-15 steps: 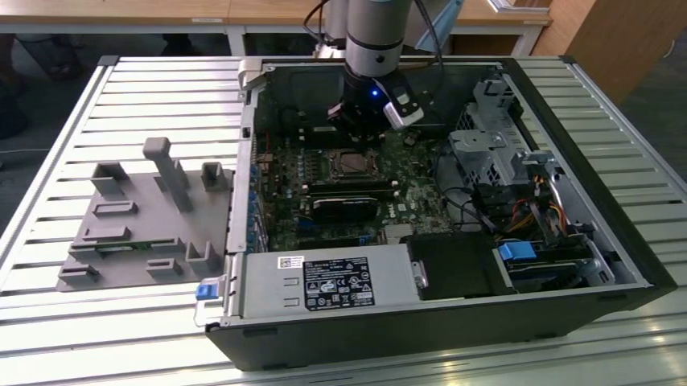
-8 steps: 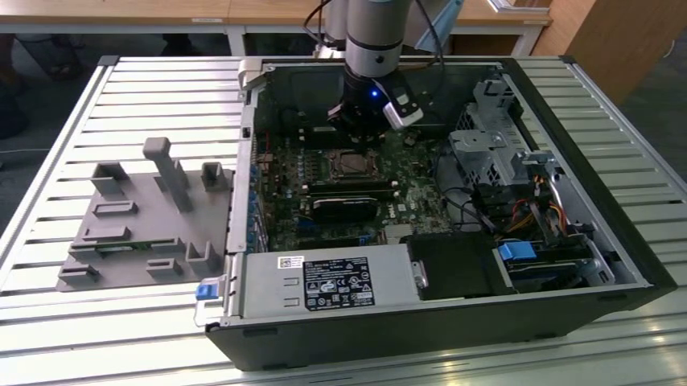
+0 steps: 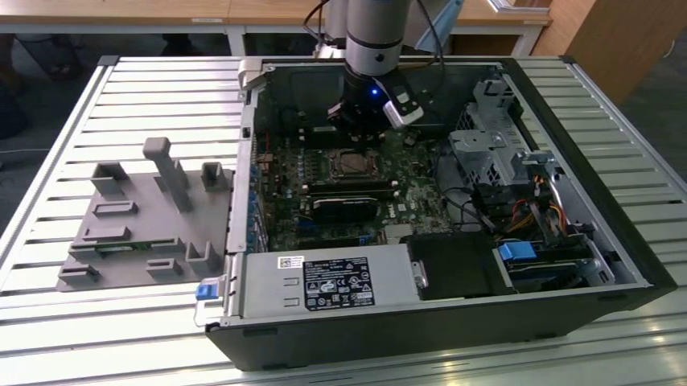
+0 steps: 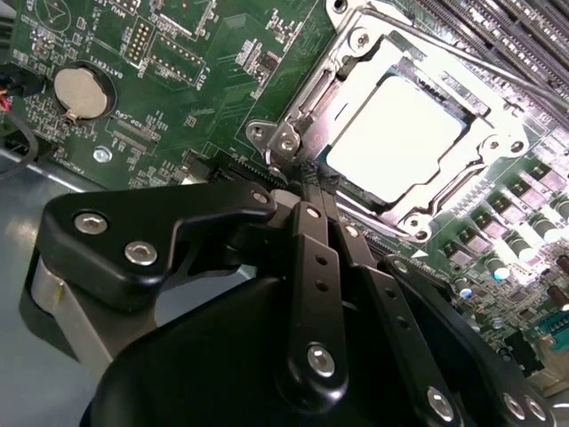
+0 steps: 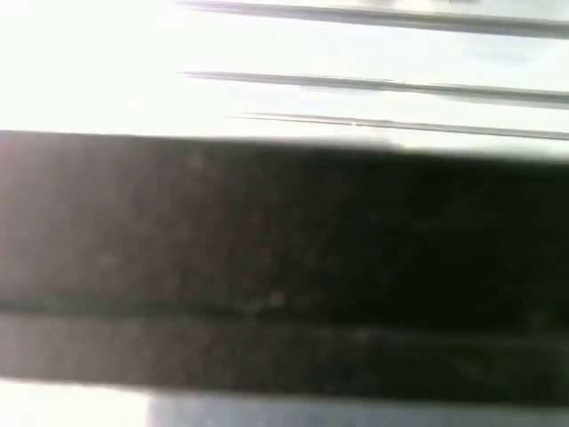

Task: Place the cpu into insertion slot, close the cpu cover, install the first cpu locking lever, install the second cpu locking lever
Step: 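Install the first cpu locking lever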

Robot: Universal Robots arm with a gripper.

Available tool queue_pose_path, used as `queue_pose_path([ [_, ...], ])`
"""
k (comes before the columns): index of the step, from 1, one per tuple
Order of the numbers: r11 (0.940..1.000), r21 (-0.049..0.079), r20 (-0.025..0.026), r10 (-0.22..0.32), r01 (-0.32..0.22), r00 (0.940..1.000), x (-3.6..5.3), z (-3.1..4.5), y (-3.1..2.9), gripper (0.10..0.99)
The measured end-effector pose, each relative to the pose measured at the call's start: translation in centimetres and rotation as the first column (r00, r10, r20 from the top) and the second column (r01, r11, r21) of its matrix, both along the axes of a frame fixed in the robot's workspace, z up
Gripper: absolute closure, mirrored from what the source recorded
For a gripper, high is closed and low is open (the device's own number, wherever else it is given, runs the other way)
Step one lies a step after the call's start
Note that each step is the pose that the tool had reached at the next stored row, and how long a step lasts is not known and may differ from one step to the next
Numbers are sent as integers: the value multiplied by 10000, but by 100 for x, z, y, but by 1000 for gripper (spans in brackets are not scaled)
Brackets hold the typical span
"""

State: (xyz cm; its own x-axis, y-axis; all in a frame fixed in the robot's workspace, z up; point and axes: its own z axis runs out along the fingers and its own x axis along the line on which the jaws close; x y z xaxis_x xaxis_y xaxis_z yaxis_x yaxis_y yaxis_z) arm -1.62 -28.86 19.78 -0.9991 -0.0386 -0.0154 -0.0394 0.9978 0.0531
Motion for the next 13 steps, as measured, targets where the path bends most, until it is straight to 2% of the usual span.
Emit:
queue_pose_path([
  [6,10000,-15,-11,0,0,10000,-2,62,-4,980],
  [11,10000,-16,-11,0,0,10000,-2,157,-4,980],
  [13,10000,-13,-10,2,-2,10000,-2,167,-4,980],
])
